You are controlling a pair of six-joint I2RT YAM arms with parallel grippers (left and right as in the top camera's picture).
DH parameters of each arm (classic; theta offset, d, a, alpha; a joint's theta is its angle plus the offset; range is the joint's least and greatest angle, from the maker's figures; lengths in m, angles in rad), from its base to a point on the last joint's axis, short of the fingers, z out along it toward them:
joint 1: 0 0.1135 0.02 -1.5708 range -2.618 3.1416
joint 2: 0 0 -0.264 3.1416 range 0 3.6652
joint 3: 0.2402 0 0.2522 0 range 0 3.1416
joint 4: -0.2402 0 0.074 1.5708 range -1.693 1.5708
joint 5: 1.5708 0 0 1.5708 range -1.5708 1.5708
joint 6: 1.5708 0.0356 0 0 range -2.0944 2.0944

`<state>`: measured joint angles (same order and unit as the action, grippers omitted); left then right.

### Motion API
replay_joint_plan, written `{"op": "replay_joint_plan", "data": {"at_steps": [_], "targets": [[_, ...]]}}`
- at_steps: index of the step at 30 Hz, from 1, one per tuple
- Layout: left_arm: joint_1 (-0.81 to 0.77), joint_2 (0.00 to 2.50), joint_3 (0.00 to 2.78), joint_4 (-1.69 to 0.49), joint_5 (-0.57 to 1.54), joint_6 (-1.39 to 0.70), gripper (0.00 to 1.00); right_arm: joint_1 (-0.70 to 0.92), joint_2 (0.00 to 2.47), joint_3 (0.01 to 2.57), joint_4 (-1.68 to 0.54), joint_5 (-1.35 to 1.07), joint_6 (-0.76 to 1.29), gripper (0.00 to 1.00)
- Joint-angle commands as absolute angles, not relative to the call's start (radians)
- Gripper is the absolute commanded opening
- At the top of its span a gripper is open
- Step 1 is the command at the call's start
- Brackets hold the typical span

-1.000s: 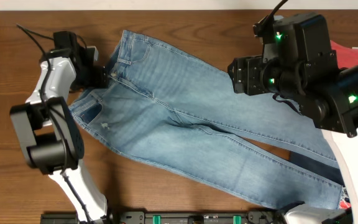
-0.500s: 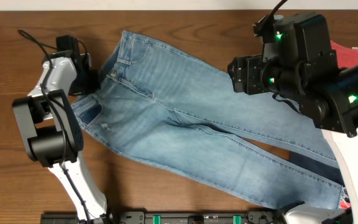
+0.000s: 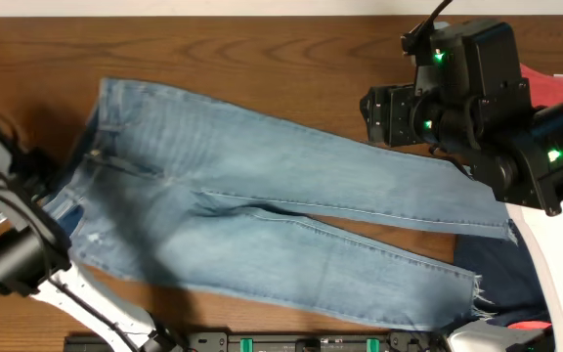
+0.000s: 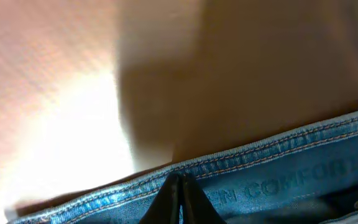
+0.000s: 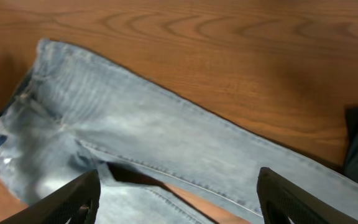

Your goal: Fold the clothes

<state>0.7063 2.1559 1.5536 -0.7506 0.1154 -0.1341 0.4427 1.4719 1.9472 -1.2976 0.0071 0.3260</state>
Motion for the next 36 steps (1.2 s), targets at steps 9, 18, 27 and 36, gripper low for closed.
{"op": "replay_joint_plan", "data": {"at_steps": [9,18,27,36], "targets": [[0.523,1.871,1.523,-0.778,0.284,0.075,0.17,0.437,1.478,1.946,-1.302,0.03,0.336,0.79],[0.234,1.937,1.487,-0.794,0.28,0.165,0.11,0.437,1.478,1.946,-1.303,0.029,0.341,0.79],[0.136,2.101,1.487,-0.764,0.183,0.167,0.06,0.437,1.478,1.946,-1.306,0.03,0.344,0.79],[0.29,2.199,1.486,-0.667,-0.016,-0.025,0.06,0.437,1.478,1.946,-1.302,0.031,0.344,0.79]]}}
